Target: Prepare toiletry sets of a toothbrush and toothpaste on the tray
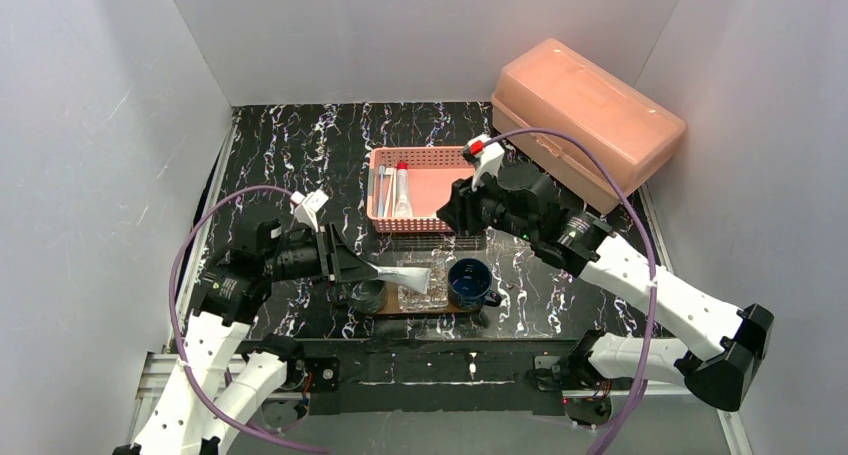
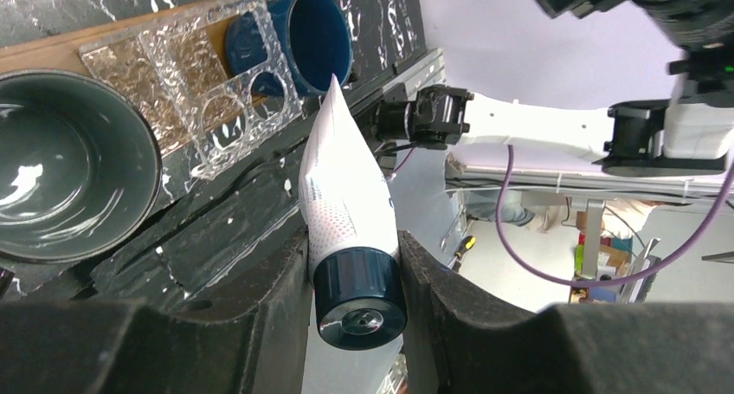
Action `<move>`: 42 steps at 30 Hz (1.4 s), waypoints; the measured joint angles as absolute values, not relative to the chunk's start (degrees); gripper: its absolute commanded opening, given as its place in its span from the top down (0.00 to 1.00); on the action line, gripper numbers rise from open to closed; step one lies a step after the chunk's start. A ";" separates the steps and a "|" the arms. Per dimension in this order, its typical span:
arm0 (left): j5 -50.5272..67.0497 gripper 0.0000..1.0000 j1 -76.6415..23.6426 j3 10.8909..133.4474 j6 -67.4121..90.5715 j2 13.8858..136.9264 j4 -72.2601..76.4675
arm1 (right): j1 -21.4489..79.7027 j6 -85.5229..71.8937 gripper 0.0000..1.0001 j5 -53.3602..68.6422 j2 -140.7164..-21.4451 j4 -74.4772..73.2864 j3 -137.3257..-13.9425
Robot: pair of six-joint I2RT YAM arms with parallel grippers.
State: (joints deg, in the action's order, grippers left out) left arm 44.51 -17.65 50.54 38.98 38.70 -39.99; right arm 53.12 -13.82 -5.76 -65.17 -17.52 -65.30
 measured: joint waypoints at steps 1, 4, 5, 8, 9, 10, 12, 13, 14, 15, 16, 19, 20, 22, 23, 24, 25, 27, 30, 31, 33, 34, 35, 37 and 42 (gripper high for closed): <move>44.53 1.00 -17.50 50.54 39.55 38.59 -39.33 | 51.86 -15.18 0.52 -4.25 -64.84 -16.99 -64.38; 44.64 1.00 -17.12 50.54 41.30 38.39 -37.30 | 47.77 -19.66 0.49 1.15 -62.98 -14.46 -60.38; 44.73 1.00 -16.97 50.54 41.93 38.35 -36.53 | 46.13 -21.32 0.48 3.27 -62.08 -13.34 -58.74; 44.99 1.00 -16.53 50.54 43.81 38.11 -34.44 | 41.39 -26.41 0.47 9.43 -59.75 -9.69 -54.19; 45.08 1.00 -16.32 50.52 44.77 37.85 -33.41 | 39.99 -28.16 0.46 11.31 -59.05 -8.36 -52.75; 45.12 1.00 -16.21 50.52 45.28 37.69 -32.86 | 38.85 -29.69 0.46 12.75 -58.46 -6.96 -51.48; 45.39 1.00 -15.90 50.43 47.11 36.97 -30.89 | 36.45 -33.58 0.45 16.62 -56.95 -3.33 -48.25; 45.50 1.00 -15.84 50.22 47.92 36.49 -29.65 | 35.79 -34.79 0.44 17.76 -56.51 -2.04 -47.31; 45.60 1.00 -15.79 50.04 48.99 35.97 -28.34 | 35.07 -36.49 0.43 19.38 -55.99 -0.05 -46.06; 45.65 1.00 -15.77 49.91 49.78 35.64 -27.49 | 34.57 -38.02 0.42 20.73 -55.46 1.58 -44.93; 45.82 1.00 -15.68 49.56 50.92 35.09 -25.82 | 34.13 -39.72 0.42 22.15 -54.98 3.55 -43.72; 46.35 1.00 -15.53 48.31 54.70 33.63 -20.80 | 33.63 -43.94 0.39 25.39 -53.91 9.56 -40.56; 46.37 1.00 -15.53 48.29 54.78 33.61 -20.67 | 33.50 -46.13 0.38 26.85 -53.52 12.93 -39.00; 46.72 1.00 -15.49 47.83 56.82 33.32 -18.04 | 33.47 -49.36 0.38 28.53 -53.08 17.15 -37.19; 46.85 1.00 -15.49 47.57 57.47 33.17 -17.08 | 33.47 -50.61 0.38 29.10 -52.90 19.16 -36.45; 47.03 1.00 -15.49 47.24 58.46 32.99 -15.75 | 33.47 -52.18 0.38 29.76 -52.73 21.54 -35.59; 47.16 1.00 -15.49 47.16 59.13 32.93 -15.11 | 33.47 -53.34 0.38 30.24 -52.56 23.51 -34.92; 47.44 1.00 -15.49 46.76 60.49 32.82 -13.15 | 33.45 -56.42 0.38 31.14 -52.18 28.88 -33.06; 47.81 1.00 -15.49 45.45 62.74 32.51 -10.07 | 33.45 -60.40 0.38 32.29 -51.94 35.94 -30.76; 47.86 1.00 -15.49 45.08 63.29 32.40 -9.43 | 33.45 -61.43 0.38 32.51 -51.94 37.50 -30.33; 48.03 1.00 -15.49 43.79 65.01 32.16 -7.46 | 33.45 -62.94 0.38 33.08 -51.92 40.14 -29.82; 48.05 1.00 -15.49 43.20 65.78 32.08 -6.50 | 33.45 -63.51 0.38 33.32 -51.92 41.21 -29.69; 48.12 1.00 -15.49 42.57 66.72 32.03 -5.26 | 33.47 -64.07 0.38 33.45 -51.92 42.28 -29.56; 48.23 1.00 -15.49 41.67 67.94 32.03 -3.38 | 33.91 -64.84 0.38 33.63 -51.92 44.07 -29.47; 48.27 1.00 -15.49 41.25 69.52 32.10 -1.39 | 36.80 -65.43 0.38 33.36 -52.60 46.15 -29.47</move>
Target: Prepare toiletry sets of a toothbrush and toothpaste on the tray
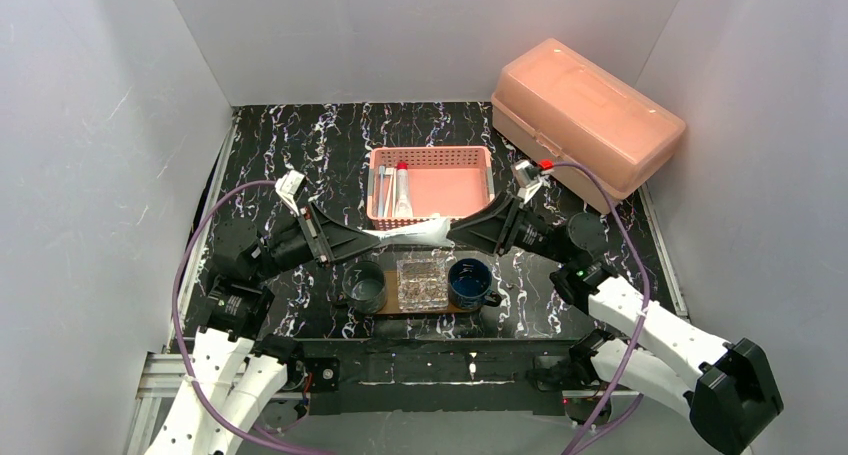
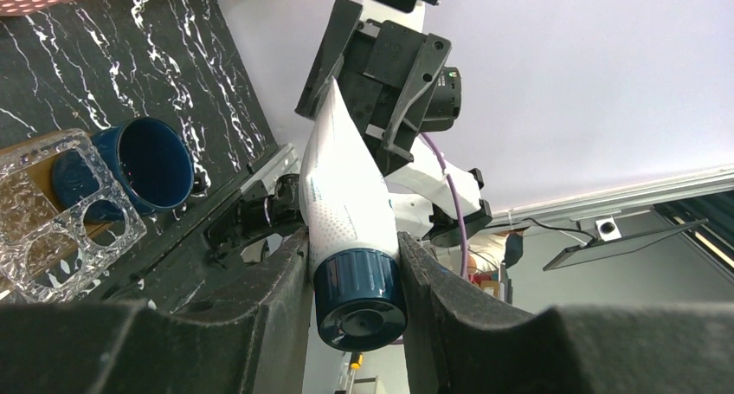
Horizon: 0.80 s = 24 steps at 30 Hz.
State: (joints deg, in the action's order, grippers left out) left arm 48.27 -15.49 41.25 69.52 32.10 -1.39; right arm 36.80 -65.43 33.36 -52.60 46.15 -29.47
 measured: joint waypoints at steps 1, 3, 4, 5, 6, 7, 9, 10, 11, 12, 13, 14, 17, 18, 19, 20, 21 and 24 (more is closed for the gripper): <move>48.31 1.00 -15.49 41.25 69.71 32.08 -1.02 | 37.58 -65.39 0.38 33.19 -52.97 46.37 -29.47; 48.42 1.00 -15.49 41.25 69.93 32.05 -0.47 | 39.53 -65.14 0.39 32.67 -53.89 46.57 -29.47; 48.47 1.00 -15.49 41.25 70.08 32.03 -0.27 | 40.45 -64.90 0.39 32.40 -54.35 46.54 -29.47; 48.49 1.00 -15.49 41.25 70.13 32.01 -0.14 | 40.62 -64.86 0.40 32.36 -54.46 46.54 -29.47; 48.53 1.00 -15.49 41.25 70.24 31.99 -0.03 | 42.04 -64.38 0.40 31.90 -55.13 46.54 -29.47; 48.56 1.00 -15.49 41.25 70.35 31.97 -0.01 | 42.54 -64.27 0.41 31.75 -55.29 46.63 -29.47; 48.69 1.00 -15.49 41.25 70.52 31.81 -0.01 | 43.31 -64.23 0.41 31.55 -55.48 47.11 -29.47; 48.71 1.00 -15.49 41.25 70.54 31.75 -0.03 | 43.53 -64.20 0.42 31.44 -55.48 47.51 -29.47; 48.73 1.00 -15.49 41.25 70.57 31.59 -0.03 | 43.59 -64.14 0.42 31.35 -55.48 47.86 -29.47; 48.80 1.00 -15.49 41.25 70.59 31.40 -0.01 | 43.64 -64.07 0.42 31.22 -55.48 48.23 -29.47; 48.88 1.00 -15.49 41.25 70.59 31.27 -0.01 | 43.64 -64.05 0.43 31.11 -55.44 48.49 -29.47; 48.95 1.00 -15.49 41.23 70.63 31.09 -0.01 | 43.64 -64.01 0.44 30.98 -55.42 48.64 -29.47; 49.12 1.00 -15.49 41.19 70.74 30.68 -0.01 | 43.64 -63.83 0.46 30.52 -55.11 48.66 -29.47; 49.23 1.00 -15.49 41.15 70.76 30.61 -0.01 | 43.64 -63.81 0.47 30.33 -55.00 48.82 -29.47; 49.36 1.00 -15.49 41.12 70.76 30.52 0.01 | 43.64 -63.81 0.48 30.22 -54.96 49.04 -29.47; 49.50 1.00 -15.49 41.08 70.78 30.48 -0.01 | 43.64 -63.81 0.49 30.11 -54.96 49.32 -29.47; 49.63 1.00 -15.49 41.04 70.78 30.44 -0.01 | 43.64 -63.79 0.50 30.06 -54.96 49.56 -29.47; 50.04 1.00 -15.49 40.86 70.81 30.11 -0.03 | 43.64 -63.86 0.54 29.87 -54.96 50.37 -29.47</move>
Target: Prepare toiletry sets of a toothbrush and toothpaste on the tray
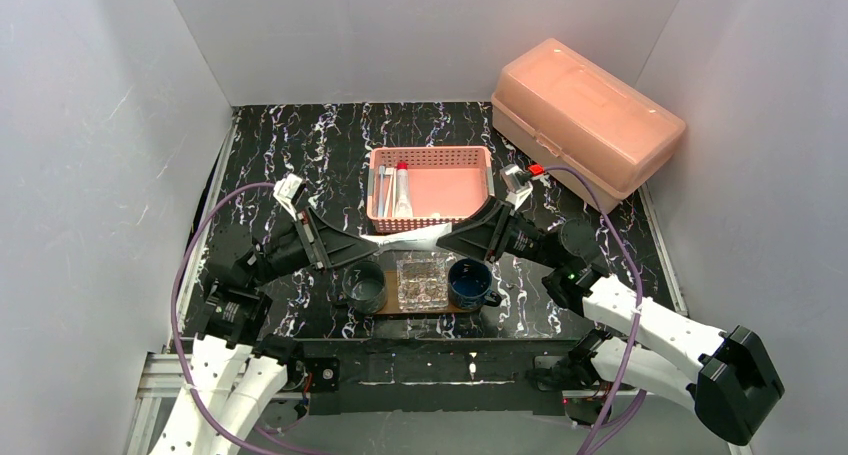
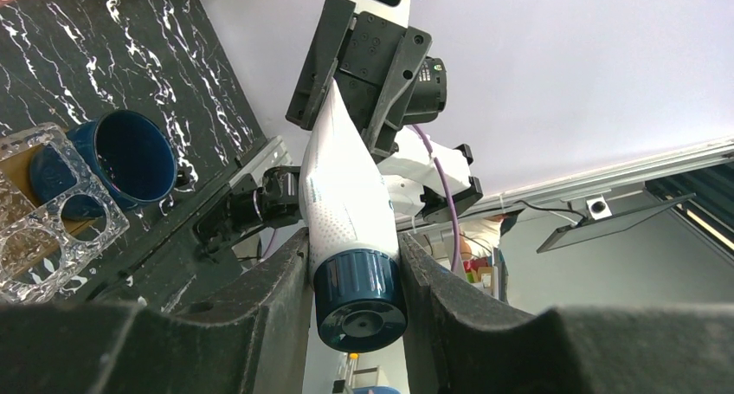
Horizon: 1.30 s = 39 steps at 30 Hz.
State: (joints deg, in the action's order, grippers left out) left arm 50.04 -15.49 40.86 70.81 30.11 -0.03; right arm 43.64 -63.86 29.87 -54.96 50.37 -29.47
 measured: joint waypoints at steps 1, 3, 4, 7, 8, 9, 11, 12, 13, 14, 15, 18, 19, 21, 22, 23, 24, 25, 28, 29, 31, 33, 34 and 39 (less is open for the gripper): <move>50.15 1.00 -15.49 40.84 70.83 29.91 -0.03 | 43.66 -63.83 0.55 29.85 -54.96 50.57 -29.47; 50.28 1.00 -15.49 40.75 70.83 29.54 0.01 | 43.75 -63.86 0.58 29.76 -54.96 51.05 -29.47; 50.37 1.00 -15.49 40.73 70.87 29.39 -0.01 | 43.81 -63.90 0.59 29.76 -54.96 51.24 -29.47; 50.46 1.00 -15.49 40.71 70.96 29.34 0.01 | 44.05 -63.92 0.61 29.76 -55.00 51.24 -29.47; 50.48 1.00 -15.49 40.69 70.96 29.34 0.01 | 44.10 -63.92 0.62 29.76 -55.02 51.24 -29.47; 50.50 1.00 -15.49 40.66 70.96 29.34 0.03 | 44.14 -63.92 0.63 29.74 -55.09 51.24 -29.47; 50.59 1.00 -15.49 40.66 70.96 29.34 0.05 | 44.31 -63.92 0.64 29.71 -55.20 51.22 -29.47; 50.65 1.00 -15.49 40.64 70.96 29.34 0.05 | 44.36 -63.90 0.65 29.71 -55.24 51.22 -29.47; 50.74 1.00 -15.49 40.64 70.94 29.36 0.10 | 44.40 -63.90 0.67 29.74 -55.24 51.22 -29.47; 50.83 1.00 -15.49 40.64 70.94 29.36 0.14 | 44.42 -63.90 0.69 29.71 -55.27 51.22 -29.47; 50.92 1.00 -15.49 40.64 70.94 29.39 0.23 | 44.45 -63.90 0.74 29.71 -55.31 51.24 -29.47; 51.16 1.00 -15.49 40.64 70.76 29.41 0.45 | 44.56 -64.10 0.92 29.63 -55.72 51.72 -29.45; 51.27 1.00 -15.46 40.64 70.67 29.41 0.58 | 44.60 -64.34 0.99 29.54 -55.92 52.14 -29.45; 51.40 1.00 -15.33 40.64 70.52 29.41 0.91 | 44.64 -64.53 0.99 29.52 -56.27 52.95 -29.43; 51.44 1.00 -15.29 40.64 70.52 29.41 1.04 | 44.66 -64.55 0.99 29.52 -56.38 53.15 -29.41; 51.48 1.00 -15.22 40.64 70.50 29.41 1.13 | 44.66 -64.55 0.99 29.50 -56.51 53.54 -29.39; 51.51 1.00 -15.18 40.64 70.48 29.43 1.15 | 44.64 -64.55 0.99 29.50 -56.60 53.80 -29.34; 51.59 1.00 -15.16 40.64 70.41 29.43 1.21 | 44.66 -64.55 0.99 29.50 -56.64 53.95 -29.32; 51.90 0.86 -15.16 40.64 69.97 29.52 1.26 | 44.66 -64.45 0.99 29.50 -56.62 54.19 -29.19; 52.01 0.78 -15.16 40.64 69.67 29.58 1.23 | 44.66 -64.34 0.99 29.45 -56.62 54.15 -29.17; 52.18 0.62 -15.14 40.64 68.99 29.71 1.06 | 44.66 -64.10 0.99 29.32 -56.60 54.02 -29.17; 52.29 0.52 -15.11 40.66 67.85 29.78 0.23 | 44.66 -63.86 0.99 29.34 -56.51 53.56 -29.17; 52.25 0.48 -15.11 40.66 66.81 29.85 -0.62 | 44.73 -63.79 0.99 29.39 -56.45 53.41 -29.17; 52.80 0.28 -15.16 40.66 62.41 31.46 -5.69 | 45.58 -62.22 0.99 29.45 -55.37 50.92 -29.19</move>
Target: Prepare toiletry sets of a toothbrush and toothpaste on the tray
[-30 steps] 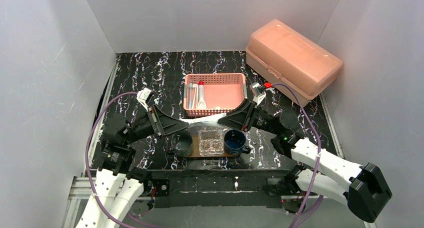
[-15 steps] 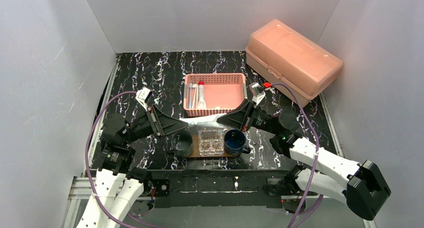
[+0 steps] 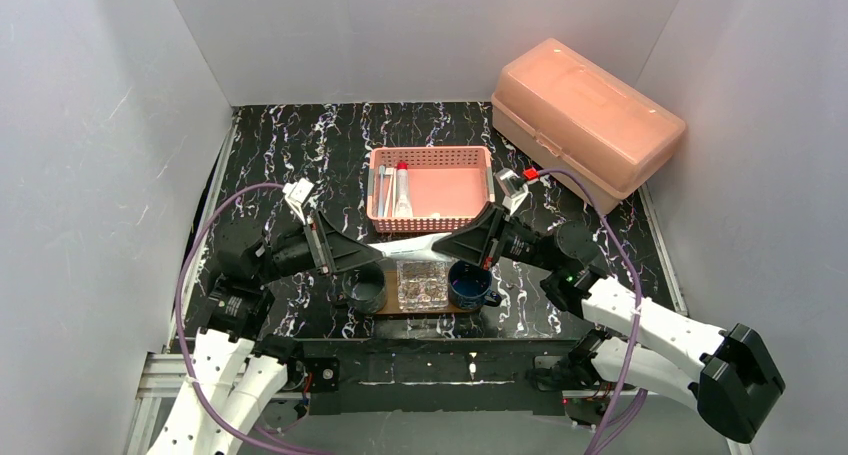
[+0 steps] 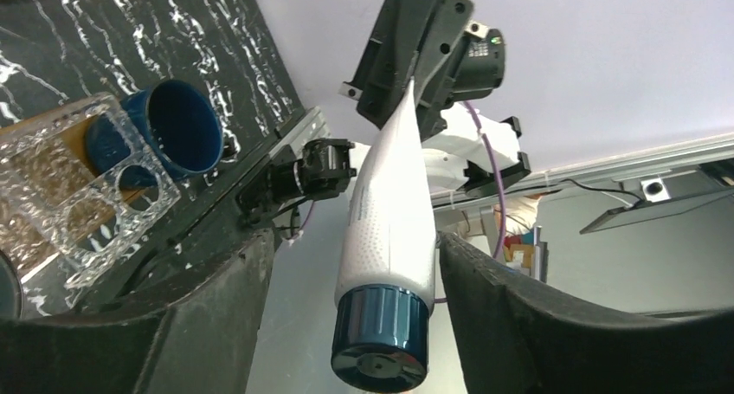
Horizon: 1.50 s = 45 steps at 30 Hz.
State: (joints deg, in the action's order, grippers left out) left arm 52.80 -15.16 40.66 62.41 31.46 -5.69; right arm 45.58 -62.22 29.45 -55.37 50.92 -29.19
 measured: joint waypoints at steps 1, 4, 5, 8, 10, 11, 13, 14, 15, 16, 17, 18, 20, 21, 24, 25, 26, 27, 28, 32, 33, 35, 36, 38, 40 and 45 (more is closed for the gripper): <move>52.88 0.25 -15.16 40.66 61.41 31.64 -6.70 | 45.65 -61.67 0.99 29.45 -55.07 50.00 -29.26; 53.12 0.20 -15.16 41.04 58.35 31.86 -9.74 | 45.67 -59.77 0.99 29.54 -54.46 46.22 -30.22; 53.19 0.20 -15.16 41.28 57.19 31.86 -10.76 | 45.67 -59.24 0.99 29.65 -54.41 45.08 -30.65; 53.63 0.18 -15.16 42.26 54.15 32.08 -13.28 | 45.67 -56.82 0.99 30.39 -54.37 40.56 -33.04; 54.50 0.18 -15.16 42.83 52.40 32.32 -14.44 | 45.67 -55.18 0.99 31.22 -54.52 37.17 -35.20; 55.09 0.18 -15.16 43.05 51.59 32.53 -14.87 | 45.67 -54.63 0.99 31.68 -54.70 35.99 -36.05; 56.55 0.18 -15.16 43.40 50.06 33.04 -15.49 | 45.78 -53.30 0.99 32.88 -55.42 33.61 -38.02; 57.28 0.18 -15.16 43.64 49.23 33.36 -15.94 | 45.84 -52.77 0.99 33.41 -55.83 32.82 -38.65; 58.06 0.18 -15.16 43.97 48.29 33.74 -16.64 | 45.95 -52.29 0.99 34.00 -56.29 32.18 -39.18; 58.76 0.18 -15.16 44.29 47.31 34.04 -17.32 | 46.22 -51.79 0.99 34.83 -57.06 31.18 -40.01; 59.31 0.18 -15.16 44.69 46.41 34.33 -18.15 | 46.46 -51.40 0.99 35.44 -57.67 30.57 -40.47; 59.83 0.18 -15.16 45.15 45.39 34.59 -19.00 | 46.92 -50.85 0.99 36.32 -58.59 29.54 -41.19; 61.04 0.19 -15.16 46.39 43.11 35.16 -21.02 | 47.90 -49.87 0.99 37.67 -60.40 27.35 -42.52; 61.65 0.19 -15.16 46.94 42.19 35.33 -21.74 | 48.34 -49.41 0.99 38.09 -61.14 26.37 -43.11; 63.42 0.23 -15.16 47.75 39.79 35.44 -23.38 | 49.67 -48.53 0.99 38.83 -62.67 24.88 -44.18; 63.92 0.24 -15.16 47.77 39.33 35.42 -23.66 | 50.11 -48.18 0.99 39.03 -62.83 24.64 -44.27; 64.60 0.25 -15.16 47.77 38.68 35.38 -24.12 | 50.39 -48.03 0.99 39.07 -62.87 24.43 -44.31; 65.23 0.27 -15.18 47.77 38.15 35.38 -24.53 | 50.72 -47.83 0.99 39.20 -62.96 24.12 -44.45; 65.67 0.28 -15.18 47.77 37.78 35.29 -24.75 | 51.03 -47.72 0.99 39.24 -63.11 23.97 -44.60; 66.63 0.33 -15.16 47.77 36.49 34.46 -25.19 | 51.92 -47.59 0.99 39.46 -63.81 23.86 -45.43; 66.76 0.33 -15.16 47.77 36.36 34.28 -25.26 | 52.16 -47.59 0.99 39.53 -63.99 23.75 -45.69; 67.02 0.31 -15.18 47.75 35.99 34.11 -25.39 | 52.49 -47.51 0.99 39.59 -64.16 23.68 -46.09; 67.13 0.31 -15.20 47.75 35.94 34.09 -25.39 | 52.60 -47.42 0.99 39.57 -64.23 23.64 -46.17; 67.31 0.31 -15.38 47.75 35.81 34.09 -25.41 | 52.80 -47.18 0.99 39.57 -64.36 23.33 -46.50; 67.42 0.32 -15.64 47.75 35.73 34.09 -25.41 | 53.06 -46.76 0.99 39.53 -64.71 22.96 -47.07; 67.81 0.34 -16.21 47.46 35.53 34.02 -25.41 | 53.67 -45.95 0.99 39.27 -65.08 22.33 -48.14</move>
